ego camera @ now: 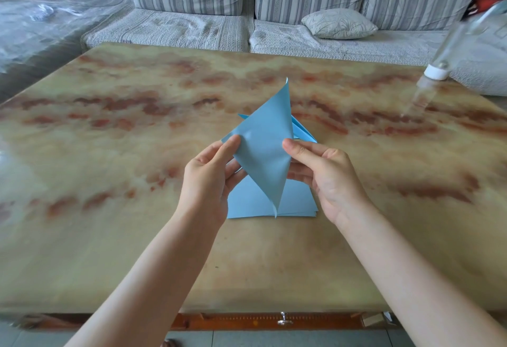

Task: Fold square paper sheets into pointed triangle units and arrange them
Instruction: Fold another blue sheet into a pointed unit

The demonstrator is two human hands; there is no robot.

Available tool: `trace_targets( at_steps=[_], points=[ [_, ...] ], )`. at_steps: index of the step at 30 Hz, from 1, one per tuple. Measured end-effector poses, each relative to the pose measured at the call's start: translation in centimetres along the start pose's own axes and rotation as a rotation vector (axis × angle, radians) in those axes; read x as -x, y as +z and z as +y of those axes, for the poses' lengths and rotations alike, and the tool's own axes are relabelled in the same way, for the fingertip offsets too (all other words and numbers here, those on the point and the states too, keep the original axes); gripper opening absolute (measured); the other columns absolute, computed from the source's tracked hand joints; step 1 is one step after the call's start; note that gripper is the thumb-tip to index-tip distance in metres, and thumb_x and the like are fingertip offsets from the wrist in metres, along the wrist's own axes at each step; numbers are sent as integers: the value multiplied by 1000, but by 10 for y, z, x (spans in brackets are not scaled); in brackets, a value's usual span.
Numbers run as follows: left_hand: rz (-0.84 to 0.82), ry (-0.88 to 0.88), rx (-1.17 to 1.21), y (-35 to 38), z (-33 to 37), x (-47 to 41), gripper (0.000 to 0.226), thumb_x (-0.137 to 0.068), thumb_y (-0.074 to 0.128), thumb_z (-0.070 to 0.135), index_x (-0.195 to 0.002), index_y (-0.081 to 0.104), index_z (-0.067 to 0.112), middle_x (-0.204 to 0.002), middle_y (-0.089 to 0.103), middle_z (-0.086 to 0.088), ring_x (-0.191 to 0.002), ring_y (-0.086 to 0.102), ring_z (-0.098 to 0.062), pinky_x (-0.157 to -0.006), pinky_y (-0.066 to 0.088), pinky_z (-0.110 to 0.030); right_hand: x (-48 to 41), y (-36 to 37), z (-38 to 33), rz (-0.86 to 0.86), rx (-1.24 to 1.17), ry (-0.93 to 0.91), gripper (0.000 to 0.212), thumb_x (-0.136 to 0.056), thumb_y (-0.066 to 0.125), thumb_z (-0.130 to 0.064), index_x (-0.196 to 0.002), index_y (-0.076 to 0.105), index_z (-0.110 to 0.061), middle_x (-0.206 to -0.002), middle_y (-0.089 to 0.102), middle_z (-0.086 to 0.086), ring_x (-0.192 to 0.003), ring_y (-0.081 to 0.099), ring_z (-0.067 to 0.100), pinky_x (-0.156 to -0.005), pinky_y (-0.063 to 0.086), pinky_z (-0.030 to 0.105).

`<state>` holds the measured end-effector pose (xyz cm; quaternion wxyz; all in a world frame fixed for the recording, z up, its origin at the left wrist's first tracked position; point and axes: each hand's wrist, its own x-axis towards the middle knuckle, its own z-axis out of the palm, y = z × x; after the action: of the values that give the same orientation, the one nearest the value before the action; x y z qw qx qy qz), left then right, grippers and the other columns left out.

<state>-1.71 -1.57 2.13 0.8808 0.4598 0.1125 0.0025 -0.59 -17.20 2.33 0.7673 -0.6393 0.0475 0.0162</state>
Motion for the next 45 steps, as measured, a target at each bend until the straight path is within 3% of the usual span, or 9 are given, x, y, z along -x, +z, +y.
trace_targets(
  at_steps=[9,14,19,25,28,33,39,42,45],
  points=[
    [10,3,-7,-1,-2,0,9,-90,62,12,-82,63,11,-83,75,-2,-66,71,-10,-64,56,-19,-2,-1,0,3,-30,15,7,-84,69,-14,-87,74,-10,-89,75,8,-73,70,22,-66,56,29],
    [36,34,32,-1,-2,-2,8,-91,61,11,-83,62,10,-81,74,-1,-65,70,-9,-59,54,-18,1,-3,1,-79,34,93,43,-65,74,-38,-94,73,-7,-96,74,12,-81,71,22,-72,57,32],
    [55,41,47,-1,-2,-1,6,-90,62,11,-84,63,10,-87,74,-3,-69,71,-11,-62,55,-19,2,-4,-1,-107,75,65,45,-63,75,-37,-94,73,-5,-94,75,12,-83,71,24,-73,57,30],
    [30,6,57,0,-1,-1,6,-92,59,12,-86,61,10,-84,74,-2,-67,71,-11,-62,56,-20,3,0,3,-48,86,41,15,-81,72,-16,-87,74,-3,-89,75,13,-78,71,24,-76,59,30],
    [14,-69,48,-1,0,-3,7,-92,57,10,-93,63,7,-91,72,-7,-67,71,-14,-68,59,-24,2,-1,3,-26,97,34,13,-81,72,-14,-88,74,-2,-88,75,14,-75,70,22,-73,59,27],
    [-36,-101,-206,-4,14,-10,11,-88,54,5,-84,63,10,-82,68,-4,-64,66,-16,-61,57,-24,1,-6,0,-56,176,26,14,-80,74,-12,-86,73,1,-84,75,12,-72,71,18,-71,58,25],
    [-133,-64,-631,-11,21,-8,24,-69,80,21,-89,70,15,-82,75,1,-73,70,-11,-68,56,-22,3,-7,0,-145,375,-8,10,-79,75,-11,-80,74,-2,-79,75,7,-73,69,15,-76,57,23],
    [-118,-25,-699,-9,19,-6,39,-54,83,32,-87,74,13,-85,76,-4,-75,70,-15,-74,53,-28,6,-6,-2,-196,418,-6,8,-78,76,-11,-76,73,-3,-81,75,10,-74,68,15,-77,55,23],
    [-106,21,-681,-7,15,-5,26,-64,84,23,-86,74,13,-82,76,-4,-71,69,-13,-65,53,-21,6,-7,-4,-199,428,-4,12,-78,76,-12,-77,73,-1,-85,74,15,-77,67,19,-81,55,29]
  ],
)
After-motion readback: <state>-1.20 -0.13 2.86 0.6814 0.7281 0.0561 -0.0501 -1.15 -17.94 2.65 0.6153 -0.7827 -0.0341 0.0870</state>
